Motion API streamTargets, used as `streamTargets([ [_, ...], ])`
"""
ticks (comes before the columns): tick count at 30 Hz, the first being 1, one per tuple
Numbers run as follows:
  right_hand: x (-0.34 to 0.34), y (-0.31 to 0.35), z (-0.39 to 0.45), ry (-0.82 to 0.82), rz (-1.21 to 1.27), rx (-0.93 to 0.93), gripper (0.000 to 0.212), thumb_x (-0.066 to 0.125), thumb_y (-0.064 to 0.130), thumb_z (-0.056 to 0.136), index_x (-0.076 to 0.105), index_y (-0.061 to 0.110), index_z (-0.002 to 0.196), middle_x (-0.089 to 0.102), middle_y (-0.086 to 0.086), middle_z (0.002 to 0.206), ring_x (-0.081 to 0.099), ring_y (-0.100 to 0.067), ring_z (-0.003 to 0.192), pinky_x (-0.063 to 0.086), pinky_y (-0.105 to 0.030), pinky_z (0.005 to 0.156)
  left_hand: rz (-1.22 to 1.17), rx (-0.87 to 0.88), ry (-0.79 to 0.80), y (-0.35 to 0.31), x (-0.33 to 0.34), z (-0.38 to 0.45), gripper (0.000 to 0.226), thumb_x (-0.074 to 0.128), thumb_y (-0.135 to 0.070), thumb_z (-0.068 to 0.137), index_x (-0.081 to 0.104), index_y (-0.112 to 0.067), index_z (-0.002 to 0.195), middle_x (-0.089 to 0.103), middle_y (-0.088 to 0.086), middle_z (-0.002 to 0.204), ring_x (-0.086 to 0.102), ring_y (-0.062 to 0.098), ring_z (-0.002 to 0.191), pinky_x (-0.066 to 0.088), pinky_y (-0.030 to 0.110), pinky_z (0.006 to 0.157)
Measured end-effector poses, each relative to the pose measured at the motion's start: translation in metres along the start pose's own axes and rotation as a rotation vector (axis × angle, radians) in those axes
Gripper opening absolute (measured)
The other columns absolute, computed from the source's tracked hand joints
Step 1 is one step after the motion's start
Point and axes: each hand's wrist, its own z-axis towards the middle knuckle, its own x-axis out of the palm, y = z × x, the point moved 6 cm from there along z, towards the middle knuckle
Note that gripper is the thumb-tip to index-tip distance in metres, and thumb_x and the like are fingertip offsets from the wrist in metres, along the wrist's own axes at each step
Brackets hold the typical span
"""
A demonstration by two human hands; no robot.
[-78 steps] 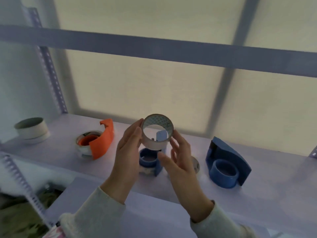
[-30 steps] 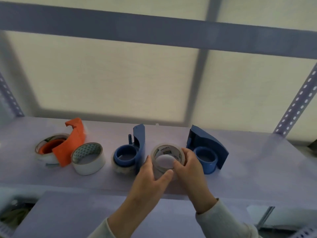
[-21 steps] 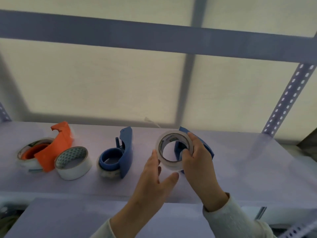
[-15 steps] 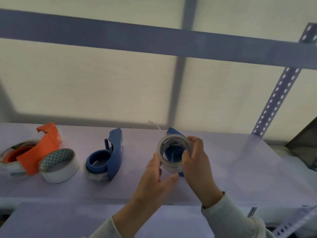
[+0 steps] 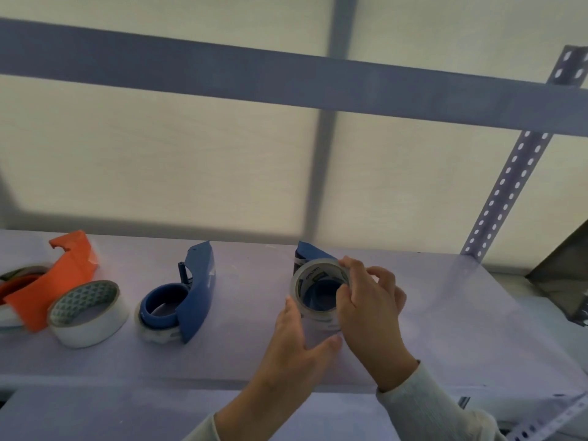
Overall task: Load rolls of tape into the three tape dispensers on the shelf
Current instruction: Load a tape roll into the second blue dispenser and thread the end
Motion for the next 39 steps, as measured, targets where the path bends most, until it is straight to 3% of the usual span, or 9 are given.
streamTargets([
  [4, 0.005, -0.013, 0.011, 0.106, 0.173, 0.007, 0.039, 0.039, 0.01, 0.096, 0.047, 0.035, 0.124, 0.06, 0.014, 0.12, 0.042, -0.019, 0.134, 0.007, -0.051, 0.118, -0.009, -0.011, 0.003, -0.001, 0.008, 0.0, 0.111, 0.064, -0.063, 0.052, 0.012, -0.036, 0.147, 0.027, -0.009, 0.152, 0.027, 0.013, 0.14, 0.027, 0.038, 0.117],
  [7, 0.003, -0.018, 0.015, 0.143, 0.406, 0.01, 0.034, 0.042, 0.008, 0.096, 0.05, 0.033, 0.119, 0.06, 0.025, 0.1, 0.06, -0.003, 0.1, 0.044, -0.043, 0.101, 0.004, 0.007, -0.012, -0.004, 0.01, -0.002, 0.109, 0.064, -0.055, 0.061, 0.005, -0.03, 0.15, 0.02, -0.01, 0.156, 0.02, 0.011, 0.143, 0.022, 0.037, 0.119],
  [11, 0.002, -0.024, 0.015, 0.14, 0.425, 0.013, 0.032, 0.046, 0.013, 0.097, 0.051, 0.03, 0.124, 0.06, 0.023, 0.098, 0.06, -0.003, 0.094, 0.051, -0.033, 0.088, 0.042, 0.007, -0.04, -0.004, 0.008, -0.004, 0.109, 0.063, -0.05, 0.065, 0.0, -0.026, 0.15, 0.016, -0.009, 0.157, 0.018, 0.01, 0.144, 0.021, 0.037, 0.119],
  [14, 0.003, -0.015, 0.009, 0.149, 0.329, -0.07, 0.029, 0.048, 0.022, 0.098, 0.049, 0.032, 0.124, 0.058, 0.02, 0.095, 0.058, -0.007, 0.086, 0.052, -0.03, 0.081, 0.039, 0.014, -0.099, -0.009, -0.008, -0.001, 0.098, 0.065, -0.046, 0.065, 0.017, -0.023, 0.147, 0.034, -0.009, 0.145, 0.032, 0.009, 0.134, 0.028, 0.028, 0.114],
  [17, 0.003, -0.008, 0.007, 0.118, 0.27, -0.131, 0.027, 0.047, 0.028, 0.098, 0.05, 0.031, 0.125, 0.059, 0.015, 0.091, 0.057, -0.008, 0.08, 0.052, -0.029, 0.076, 0.065, 0.053, -0.124, -0.016, -0.021, 0.003, 0.064, 0.07, -0.024, 0.078, 0.036, -0.03, 0.131, 0.047, -0.01, 0.127, 0.044, 0.007, 0.118, 0.036, 0.01, 0.089],
  [20, 0.006, -0.01, 0.009, 0.128, 0.31, -0.133, 0.027, 0.047, 0.031, 0.099, 0.052, 0.032, 0.125, 0.06, 0.021, 0.098, 0.059, -0.003, 0.084, 0.051, -0.021, 0.076, 0.143, 0.099, -0.197, -0.018, -0.028, 0.009, 0.062, 0.075, -0.025, 0.074, 0.036, -0.037, 0.121, 0.047, -0.015, 0.119, 0.046, 0.006, 0.114, 0.036, 0.006, 0.079],
  [24, 0.013, -0.025, 0.011, 0.191, 0.542, -0.017, 0.031, 0.048, 0.026, 0.099, 0.049, 0.039, 0.127, 0.058, 0.028, 0.108, 0.062, 0.007, 0.093, 0.048, -0.007, 0.074, 0.259, 0.129, -0.292, -0.013, -0.032, 0.016, 0.089, 0.082, -0.038, 0.063, 0.029, -0.032, 0.134, 0.033, -0.018, 0.118, 0.039, 0.005, 0.114, 0.038, 0.019, 0.091],
  [30, 0.023, -0.047, 0.013, 0.285, 0.67, 0.089, 0.038, 0.057, 0.004, 0.091, 0.06, 0.031, 0.119, 0.065, 0.011, 0.121, 0.058, -0.008, 0.117, 0.047, -0.033, 0.103, 0.227, 0.178, -0.322, -0.007, -0.029, 0.028, 0.092, 0.087, -0.048, 0.047, 0.04, -0.033, 0.124, 0.047, -0.013, 0.12, 0.046, 0.003, 0.111, 0.046, 0.02, 0.089],
  [39, 0.019, -0.046, 0.009, 0.157, 0.558, -0.017, 0.049, 0.063, -0.007, 0.08, 0.06, 0.027, 0.114, 0.066, 0.016, 0.109, 0.064, 0.005, 0.1, 0.051, -0.009, 0.079, 0.239, 0.249, -0.282, -0.015, -0.031, 0.032, 0.082, 0.088, -0.047, 0.044, 0.043, -0.041, 0.112, 0.055, -0.018, 0.111, 0.054, -0.001, 0.103, 0.048, 0.015, 0.08],
])
